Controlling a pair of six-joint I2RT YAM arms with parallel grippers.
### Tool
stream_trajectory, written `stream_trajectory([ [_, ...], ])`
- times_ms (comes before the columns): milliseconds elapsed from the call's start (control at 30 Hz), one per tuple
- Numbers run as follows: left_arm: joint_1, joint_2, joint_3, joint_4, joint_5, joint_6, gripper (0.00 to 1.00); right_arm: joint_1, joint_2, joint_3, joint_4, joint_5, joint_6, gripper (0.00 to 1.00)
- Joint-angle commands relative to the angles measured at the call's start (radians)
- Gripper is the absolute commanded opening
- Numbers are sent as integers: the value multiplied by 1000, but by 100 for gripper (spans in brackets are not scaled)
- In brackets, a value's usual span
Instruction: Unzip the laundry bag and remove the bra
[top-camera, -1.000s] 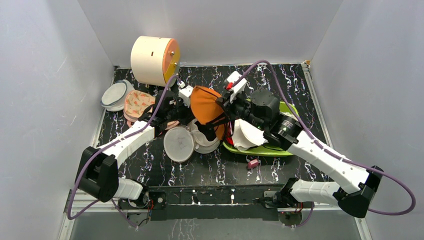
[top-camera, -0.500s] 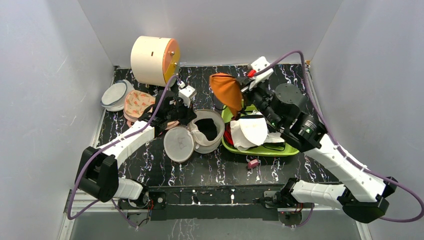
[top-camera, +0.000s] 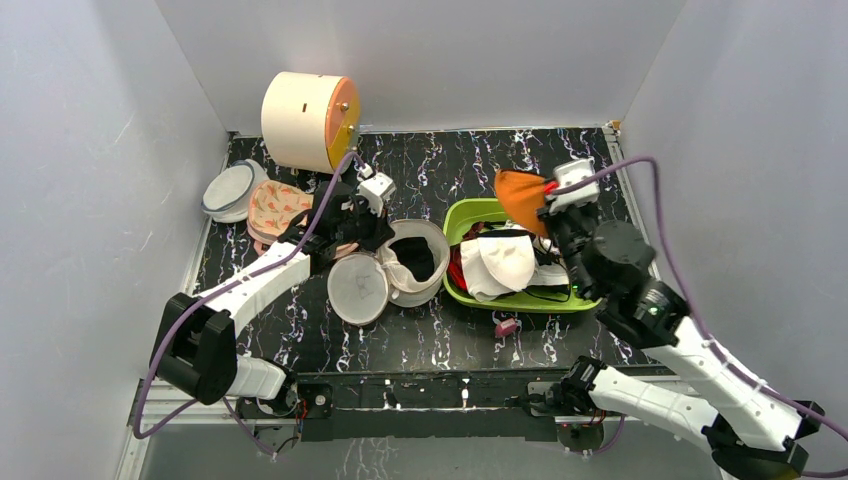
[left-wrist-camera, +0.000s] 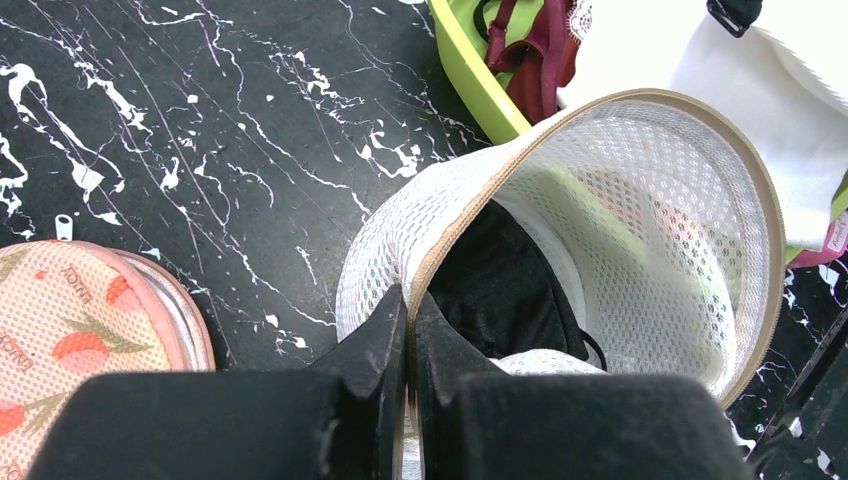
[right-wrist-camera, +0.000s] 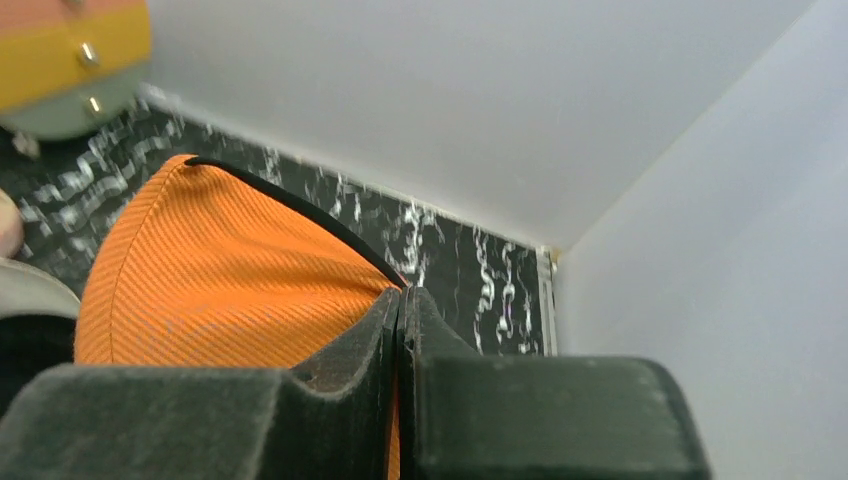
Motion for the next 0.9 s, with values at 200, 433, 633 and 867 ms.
stream_trajectory([
  [200, -37, -51, 1, -13, -46, 29, 0, -17, 102, -354, 226, -23, 184, 0],
  [433, -41, -66, -5, -12, -53, 34, 0, -120, 178, -532, 387, -229, 359, 0],
  [633, -41, -65, 0, -15, -54, 35, 0, -168, 294, -564, 472, -320, 416, 0],
  [867, -41, -67, -5, -12, -56, 35, 0, -232, 355, -576, 508, -389, 456, 0],
])
